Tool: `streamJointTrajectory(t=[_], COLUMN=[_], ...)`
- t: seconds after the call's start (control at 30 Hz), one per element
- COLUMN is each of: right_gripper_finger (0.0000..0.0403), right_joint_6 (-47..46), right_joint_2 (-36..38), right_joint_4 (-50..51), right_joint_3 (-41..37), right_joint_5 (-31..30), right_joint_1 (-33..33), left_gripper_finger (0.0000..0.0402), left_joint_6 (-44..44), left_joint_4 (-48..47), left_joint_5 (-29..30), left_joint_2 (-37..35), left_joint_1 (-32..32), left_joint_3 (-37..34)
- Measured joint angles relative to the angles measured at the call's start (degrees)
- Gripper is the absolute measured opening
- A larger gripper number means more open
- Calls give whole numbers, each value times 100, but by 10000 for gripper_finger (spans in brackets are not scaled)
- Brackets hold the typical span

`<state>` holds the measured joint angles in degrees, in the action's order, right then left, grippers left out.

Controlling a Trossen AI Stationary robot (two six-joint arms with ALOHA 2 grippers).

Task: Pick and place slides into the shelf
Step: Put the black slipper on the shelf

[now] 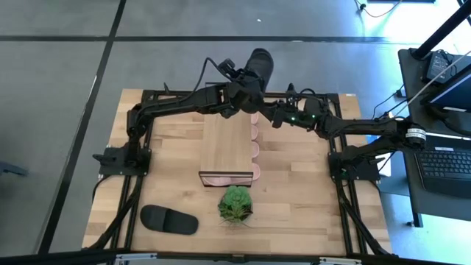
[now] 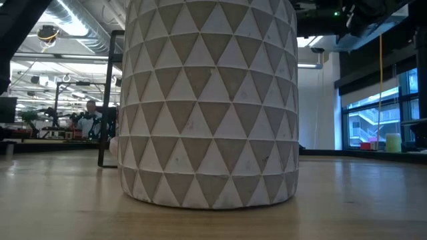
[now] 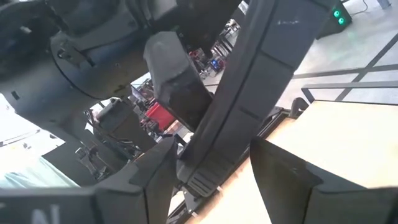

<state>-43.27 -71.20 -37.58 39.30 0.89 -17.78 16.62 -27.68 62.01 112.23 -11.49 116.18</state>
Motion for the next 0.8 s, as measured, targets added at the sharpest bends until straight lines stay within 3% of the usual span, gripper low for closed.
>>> streamJointTrajectory(t=[0.13,0.47,0.8], right_gripper_finger=[186,84,67], right_joint_6=[22,301,333], right_joint_2=[-2,-2,-2], right_joint_4=[53,144,192], right_joint_3=[104,119,121], right_joint_5=[-3,14,74], right_joint_1=[0,0,0], left_gripper_finger=[1,1,46], left_joint_6=[-2,79,202], left_joint_4=[51,28,22], left_joint_5=[31,68,31], left_joint_2=[-21,-22,-22], left_joint_1=[17,123,143], left_joint_3=[2,4,4])
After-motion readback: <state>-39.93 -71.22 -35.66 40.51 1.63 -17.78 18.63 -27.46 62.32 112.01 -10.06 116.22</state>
